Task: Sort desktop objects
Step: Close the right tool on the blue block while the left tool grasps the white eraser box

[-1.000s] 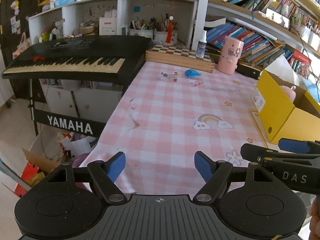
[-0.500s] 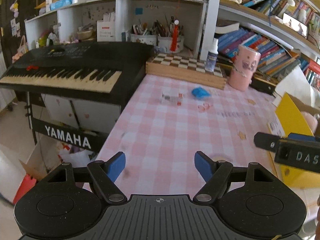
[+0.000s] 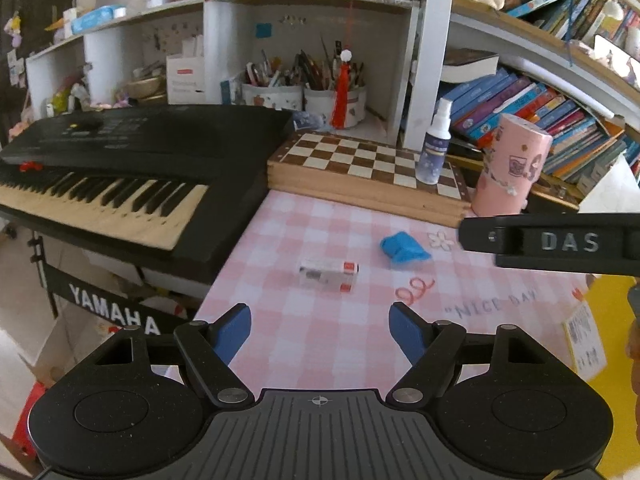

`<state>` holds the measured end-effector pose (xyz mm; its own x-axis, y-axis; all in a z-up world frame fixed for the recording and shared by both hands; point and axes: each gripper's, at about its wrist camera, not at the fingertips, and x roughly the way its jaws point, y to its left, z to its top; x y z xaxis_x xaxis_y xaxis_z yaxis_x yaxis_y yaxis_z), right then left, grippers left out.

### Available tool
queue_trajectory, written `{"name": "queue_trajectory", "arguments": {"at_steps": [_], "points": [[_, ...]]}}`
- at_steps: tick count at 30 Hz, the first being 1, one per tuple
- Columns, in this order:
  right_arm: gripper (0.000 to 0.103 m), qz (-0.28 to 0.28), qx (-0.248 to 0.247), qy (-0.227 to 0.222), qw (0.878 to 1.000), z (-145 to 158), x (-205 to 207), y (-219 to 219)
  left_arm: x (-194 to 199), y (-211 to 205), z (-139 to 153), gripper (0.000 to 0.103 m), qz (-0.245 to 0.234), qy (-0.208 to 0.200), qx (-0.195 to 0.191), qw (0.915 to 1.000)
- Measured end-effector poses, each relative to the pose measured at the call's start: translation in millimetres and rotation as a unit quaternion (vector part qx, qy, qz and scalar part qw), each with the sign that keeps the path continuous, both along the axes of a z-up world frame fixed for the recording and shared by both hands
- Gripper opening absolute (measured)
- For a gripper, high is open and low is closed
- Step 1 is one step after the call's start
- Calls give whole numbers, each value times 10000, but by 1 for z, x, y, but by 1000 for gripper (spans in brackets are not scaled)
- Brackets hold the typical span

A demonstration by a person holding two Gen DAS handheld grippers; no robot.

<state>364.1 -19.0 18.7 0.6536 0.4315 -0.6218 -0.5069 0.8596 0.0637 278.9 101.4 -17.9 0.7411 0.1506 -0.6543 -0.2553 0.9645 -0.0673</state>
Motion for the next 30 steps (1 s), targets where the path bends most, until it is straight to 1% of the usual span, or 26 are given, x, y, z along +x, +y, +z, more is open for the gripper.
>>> {"name": "queue_trajectory", "arguments": {"at_steps": [5,11,13,15,18,23,25,27,28,29,30], "points": [[81,247,-342,173,9990,-19,43,26,43,9,-24,78,45,152,-50,9999],[79,512,-697,455,9952,-52,77,46,80,14,-54,78,23,436,76,9990],[78,572,-763,510,9941,-59,87,51,87,16,-60,78,33,471,80,9989],[74,585,-814,570,9933,-66,96,53,93,17,-64,77,39,461,99,9989],[74,608,-841,641,9925,-75,107,57,100,18,-68,77,29,420,113,9990],[71,683,-893,787,9905,-88,116,62,109,17,-72,76,-71,405,114,9991],[67,714,-876,829,9901,-92,118,64,109,16,-73,76,-92,401,121,9991],[62,710,-877,852,9900,-95,119,64,109,16,-74,73,-93,405,143,9990],[60,706,-872,872,9899,-96,120,64,109,16,-74,67,-98,407,159,9990],[54,703,-842,905,9898,-98,121,64,109,16,-73,61,-114,412,166,9989],[50,704,-816,944,9897,-99,122,64,109,17,-73,58,-146,410,145,9989]]}}
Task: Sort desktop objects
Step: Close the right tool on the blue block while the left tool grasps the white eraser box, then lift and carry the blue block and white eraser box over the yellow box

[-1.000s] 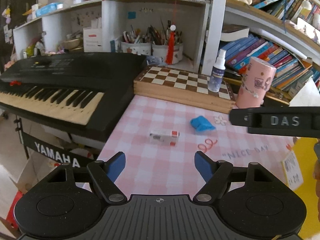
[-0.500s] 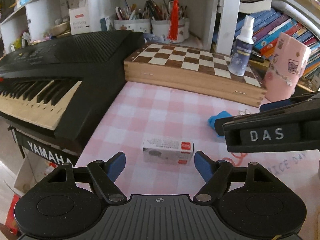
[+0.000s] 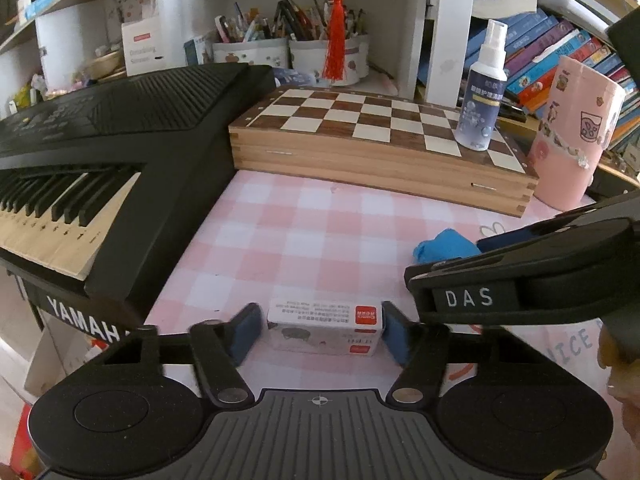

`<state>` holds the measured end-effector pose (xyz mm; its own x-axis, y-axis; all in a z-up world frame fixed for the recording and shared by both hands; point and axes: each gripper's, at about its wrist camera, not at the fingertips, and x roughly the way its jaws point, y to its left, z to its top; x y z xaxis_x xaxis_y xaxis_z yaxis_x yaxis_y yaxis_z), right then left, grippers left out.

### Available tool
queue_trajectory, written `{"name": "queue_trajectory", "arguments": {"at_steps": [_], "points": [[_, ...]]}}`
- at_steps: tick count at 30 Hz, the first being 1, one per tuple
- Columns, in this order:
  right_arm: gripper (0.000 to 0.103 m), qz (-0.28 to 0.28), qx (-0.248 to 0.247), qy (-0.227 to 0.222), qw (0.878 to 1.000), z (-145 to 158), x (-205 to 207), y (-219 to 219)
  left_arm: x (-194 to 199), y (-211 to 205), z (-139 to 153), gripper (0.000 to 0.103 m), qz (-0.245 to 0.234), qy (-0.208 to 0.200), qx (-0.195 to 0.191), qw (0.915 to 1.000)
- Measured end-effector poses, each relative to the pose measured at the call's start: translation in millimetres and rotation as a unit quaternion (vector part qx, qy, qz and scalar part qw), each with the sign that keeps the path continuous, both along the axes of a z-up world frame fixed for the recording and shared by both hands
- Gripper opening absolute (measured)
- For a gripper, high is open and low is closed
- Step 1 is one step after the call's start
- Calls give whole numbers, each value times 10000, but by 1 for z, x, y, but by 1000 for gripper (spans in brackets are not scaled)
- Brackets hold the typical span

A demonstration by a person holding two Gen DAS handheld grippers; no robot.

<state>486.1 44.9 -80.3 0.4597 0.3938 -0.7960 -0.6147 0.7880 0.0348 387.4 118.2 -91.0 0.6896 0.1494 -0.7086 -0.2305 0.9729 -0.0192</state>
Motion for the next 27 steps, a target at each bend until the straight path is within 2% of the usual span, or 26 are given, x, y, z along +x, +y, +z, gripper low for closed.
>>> {"name": "queue_trajectory", "arguments": {"at_steps": [1,2,4,9,15,27], "points": [[47,-7,21,-36,10000,0,-1,0,0,1,1,55,-25,-7,-17,10000],[36,8,46,-41,10000,0,-1,0,-1,1,2,54,-26,-14,2,10000],[30,23,95,-44,9999,3,-2,-1,-5,1,5,54,-21,-64,20,10000],[28,-12,310,-168,9994,18,-11,-4,-20,4,20,54,19,-208,-24,9998],[27,-111,506,-434,9977,47,-35,-13,-57,5,46,54,58,-493,-215,9985],[27,-325,906,-698,9929,94,-122,-48,-152,4,96,54,-5,-981,-342,9946]]}}
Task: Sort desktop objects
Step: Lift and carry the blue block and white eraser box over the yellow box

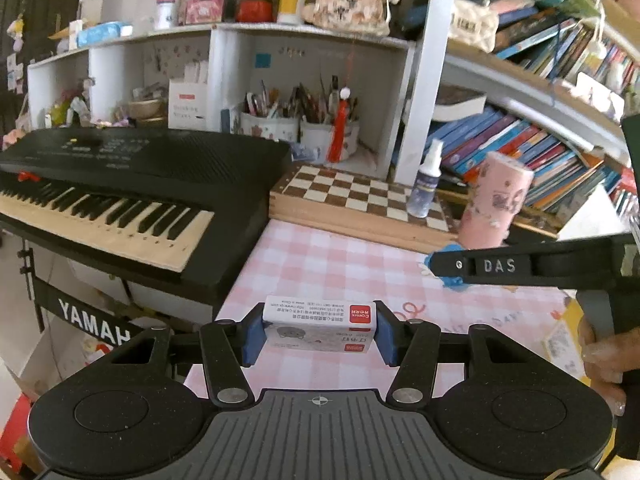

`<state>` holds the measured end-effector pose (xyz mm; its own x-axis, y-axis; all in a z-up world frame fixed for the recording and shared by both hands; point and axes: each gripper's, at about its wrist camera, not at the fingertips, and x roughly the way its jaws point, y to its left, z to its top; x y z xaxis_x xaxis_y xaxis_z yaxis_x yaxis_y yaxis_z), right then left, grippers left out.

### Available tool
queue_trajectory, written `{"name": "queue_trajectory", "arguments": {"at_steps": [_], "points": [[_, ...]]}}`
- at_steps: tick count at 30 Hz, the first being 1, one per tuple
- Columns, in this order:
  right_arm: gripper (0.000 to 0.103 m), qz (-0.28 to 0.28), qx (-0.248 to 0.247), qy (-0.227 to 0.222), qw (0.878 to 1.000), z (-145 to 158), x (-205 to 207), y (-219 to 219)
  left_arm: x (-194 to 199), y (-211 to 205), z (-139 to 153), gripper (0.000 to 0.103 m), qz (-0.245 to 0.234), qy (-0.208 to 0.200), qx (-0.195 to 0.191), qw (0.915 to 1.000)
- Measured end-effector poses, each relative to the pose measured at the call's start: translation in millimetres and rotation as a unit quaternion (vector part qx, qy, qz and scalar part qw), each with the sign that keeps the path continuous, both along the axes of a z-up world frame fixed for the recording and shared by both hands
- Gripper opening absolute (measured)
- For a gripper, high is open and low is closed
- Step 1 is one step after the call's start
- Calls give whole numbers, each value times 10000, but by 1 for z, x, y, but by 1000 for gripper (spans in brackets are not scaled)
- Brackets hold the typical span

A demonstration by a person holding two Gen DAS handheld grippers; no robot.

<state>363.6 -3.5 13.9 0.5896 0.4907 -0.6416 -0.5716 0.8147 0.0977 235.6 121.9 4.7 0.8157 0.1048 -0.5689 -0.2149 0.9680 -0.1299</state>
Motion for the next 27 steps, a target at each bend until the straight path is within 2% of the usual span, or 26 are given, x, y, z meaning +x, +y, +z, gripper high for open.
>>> {"name": "queue_trajectory", "arguments": {"at_steps": [14,20,27], "points": [[27,-200,312,-208,9991,30,-121,-38,-99,-6,30,54,-275,-366,-157,9988],[27,-364,518,-89,9980,33,-178,-59,-145,-9,37,54,-373,-450,-218,9981],[27,-630,614,154,9960,22,-237,-83,-192,-17,35,54,-470,-394,-266,9978]]}}
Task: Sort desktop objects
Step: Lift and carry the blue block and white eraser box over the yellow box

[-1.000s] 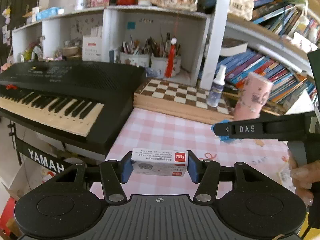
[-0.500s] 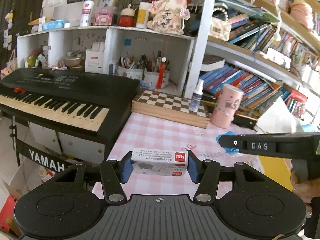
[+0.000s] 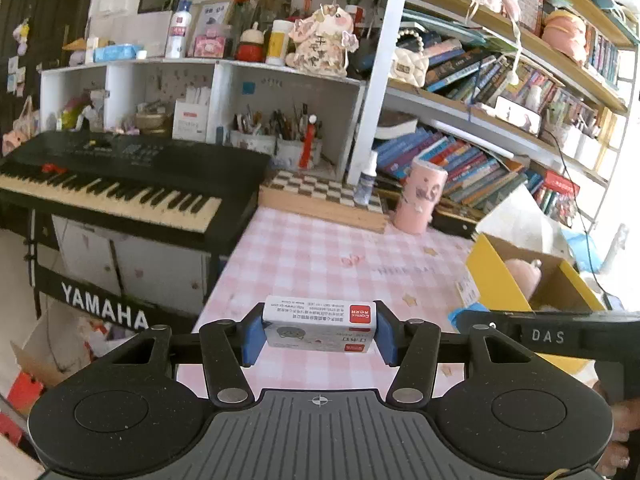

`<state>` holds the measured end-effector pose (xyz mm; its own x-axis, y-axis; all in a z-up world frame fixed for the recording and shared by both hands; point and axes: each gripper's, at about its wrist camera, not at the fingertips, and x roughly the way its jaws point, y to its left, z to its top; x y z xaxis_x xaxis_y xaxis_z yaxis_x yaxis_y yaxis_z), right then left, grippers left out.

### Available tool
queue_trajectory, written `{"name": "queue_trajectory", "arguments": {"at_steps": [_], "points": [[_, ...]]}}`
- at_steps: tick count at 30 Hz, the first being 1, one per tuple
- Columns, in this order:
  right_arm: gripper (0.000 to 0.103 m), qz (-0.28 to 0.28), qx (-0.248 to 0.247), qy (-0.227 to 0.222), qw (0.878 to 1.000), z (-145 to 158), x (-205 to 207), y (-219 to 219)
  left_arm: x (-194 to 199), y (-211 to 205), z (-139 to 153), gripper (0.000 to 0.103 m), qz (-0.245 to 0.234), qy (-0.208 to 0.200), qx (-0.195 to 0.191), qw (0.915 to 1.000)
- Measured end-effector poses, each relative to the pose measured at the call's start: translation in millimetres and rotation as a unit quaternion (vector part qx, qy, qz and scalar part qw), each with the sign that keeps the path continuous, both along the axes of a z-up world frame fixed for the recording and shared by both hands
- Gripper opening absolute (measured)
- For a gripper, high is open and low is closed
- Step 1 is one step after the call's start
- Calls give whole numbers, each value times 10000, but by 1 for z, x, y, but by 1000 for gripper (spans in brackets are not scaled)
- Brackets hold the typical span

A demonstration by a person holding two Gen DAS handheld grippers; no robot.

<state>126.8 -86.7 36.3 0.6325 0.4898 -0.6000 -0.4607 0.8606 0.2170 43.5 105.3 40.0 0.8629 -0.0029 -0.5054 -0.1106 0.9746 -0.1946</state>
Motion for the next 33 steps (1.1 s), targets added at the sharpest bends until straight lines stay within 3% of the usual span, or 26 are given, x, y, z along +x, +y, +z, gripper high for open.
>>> {"name": "queue_trajectory", "arguments": {"at_steps": [10,17,33], "points": [[27,-514,-182,130,9984,-14,-65,-33,-25,-28,-14,54,-601,234,-75,9979],[27,-919,-399,152,9949,-20,-95,-59,-28,-58,-20,54,-1259,311,-72,9915],[27,-1787,-347,351,9827,-28,-118,-117,-17,-116,-22,54,-2164,314,35,9758]]}}
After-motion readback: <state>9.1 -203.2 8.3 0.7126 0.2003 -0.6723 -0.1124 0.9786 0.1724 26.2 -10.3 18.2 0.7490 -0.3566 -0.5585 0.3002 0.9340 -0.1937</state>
